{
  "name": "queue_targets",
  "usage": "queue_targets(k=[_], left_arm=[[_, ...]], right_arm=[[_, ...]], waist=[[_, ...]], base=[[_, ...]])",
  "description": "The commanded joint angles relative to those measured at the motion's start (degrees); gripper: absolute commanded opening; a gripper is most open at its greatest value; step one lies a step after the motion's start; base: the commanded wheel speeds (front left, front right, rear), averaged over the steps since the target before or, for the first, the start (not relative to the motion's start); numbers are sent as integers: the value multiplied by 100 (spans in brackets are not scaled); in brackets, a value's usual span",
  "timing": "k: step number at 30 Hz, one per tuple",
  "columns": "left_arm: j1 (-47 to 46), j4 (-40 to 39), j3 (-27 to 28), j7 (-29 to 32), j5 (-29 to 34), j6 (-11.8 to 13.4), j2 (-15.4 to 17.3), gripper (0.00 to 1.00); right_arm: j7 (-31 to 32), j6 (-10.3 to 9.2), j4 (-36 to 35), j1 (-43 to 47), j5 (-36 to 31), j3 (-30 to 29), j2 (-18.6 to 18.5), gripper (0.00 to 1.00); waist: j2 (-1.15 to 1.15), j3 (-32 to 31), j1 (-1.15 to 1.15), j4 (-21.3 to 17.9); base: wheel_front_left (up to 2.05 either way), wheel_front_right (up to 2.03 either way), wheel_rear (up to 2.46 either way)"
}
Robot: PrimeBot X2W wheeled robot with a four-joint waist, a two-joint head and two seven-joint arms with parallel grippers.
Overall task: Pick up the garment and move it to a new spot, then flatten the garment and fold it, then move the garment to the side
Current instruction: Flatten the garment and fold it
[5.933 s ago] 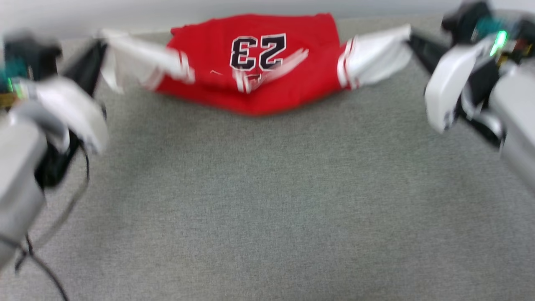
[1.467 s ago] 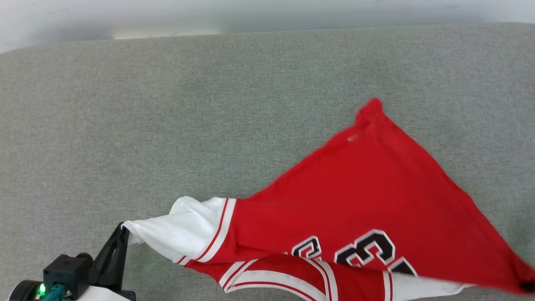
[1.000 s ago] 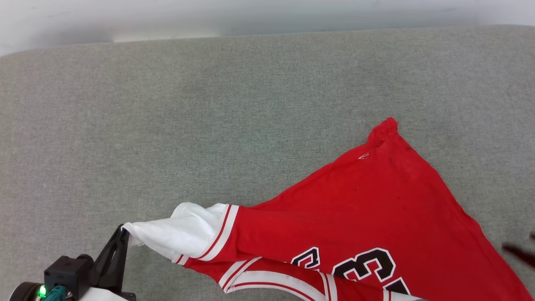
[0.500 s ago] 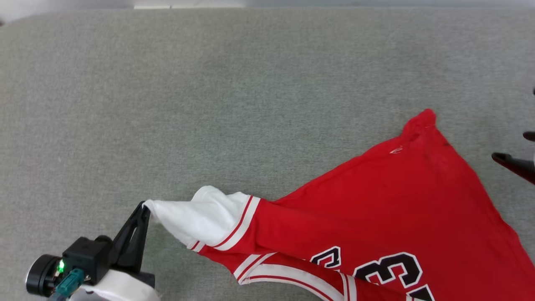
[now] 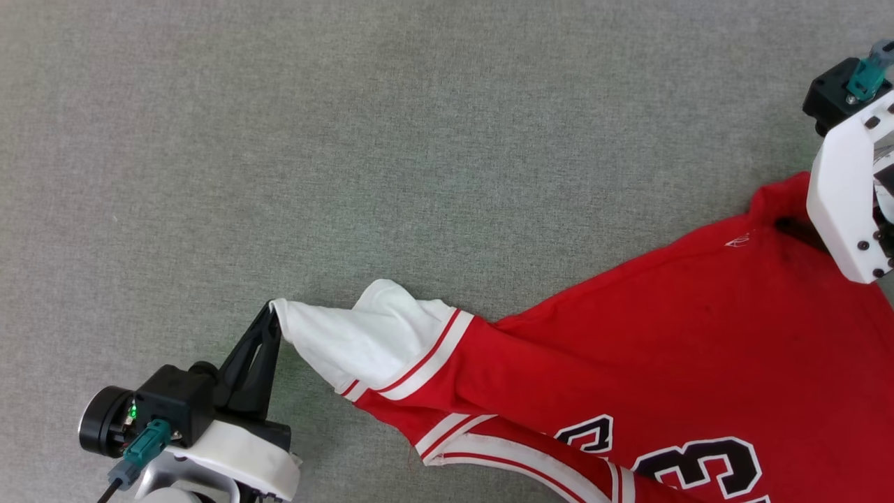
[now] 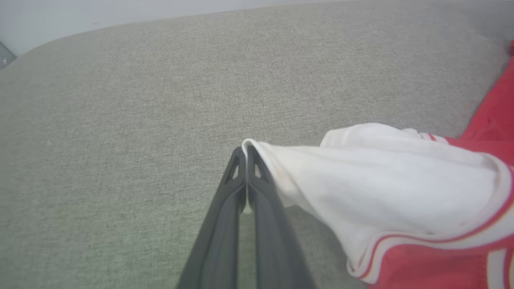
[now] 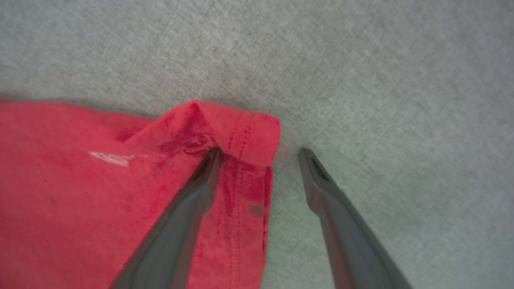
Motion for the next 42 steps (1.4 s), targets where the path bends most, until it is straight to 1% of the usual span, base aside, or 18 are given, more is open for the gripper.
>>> queue_targets(k=[1,3,5,6,7,11,18,24,27,30,35,39,42], left_arm=[[-84,23,-15,-27,30,-14,-44,0],[-116,56,-27,-31,36,-30,-53,0],[-167,92,-40,-28,51,-42,-62,0],[-192,106,-47,-25,60,-45,-66,0],[-204,111,-49,-20,64,-54,-74,0],[-201,132,-39,-23,74,-45,-47,0],[-399,39,93,54,136,-39,189,0],[-929,-100,331,178,192,-81,375,0],[-1366,-140,403,286,275,-165,444,0],[-1942,-90,504,417,333,-320,508,0],[-3126,71,600,690,428,-702,559,0],[-4227,278,681,897,504,-976,483,0],[-5038,545,666,995,591,-1186,338,0]], right_arm=[[-55,-2,89,-30,25,85,56,100],[-204,-2,278,82,102,319,119,100],[-228,-2,426,183,160,613,70,100],[-258,-2,466,198,169,742,30,89],[-365,-2,477,193,187,808,3,0],[-937,-2,487,-15,351,819,6,0],[-1932,-3,265,-345,649,848,-119,0],[-2682,-3,37,-583,720,911,-176,0],[-3032,-3,-22,-780,721,874,-140,0],[-3387,-3,-28,-1024,652,732,-75,0],[-3750,-3,74,-1487,518,494,27,0],[-3987,-3,254,-1999,312,245,243,0],[-4149,-3,449,-2392,95,83,447,0]], waist=[[0,74,-1,50],[0,114,-1,54],[0,121,-1,36],[0,111,-1,19],[0,92,-1,-1],[0,-97,-1,-109],[0,-663,-1,-318],[0,-1025,-1,-561],[0,-1070,-1,-684],[0,-1041,-1,-785],[0,-841,-1,-893],[0,-594,-1,-974],[0,-410,-1,-1009]], base=[[0,0,0],[0,0,0],[0,0,0],[0,0,0],[0,0,0],[0,0,0],[0,0,0],[0,0,0],[0,0,0],[0,0,0],[0,0,0],[0,0,0],[0,0,0]])
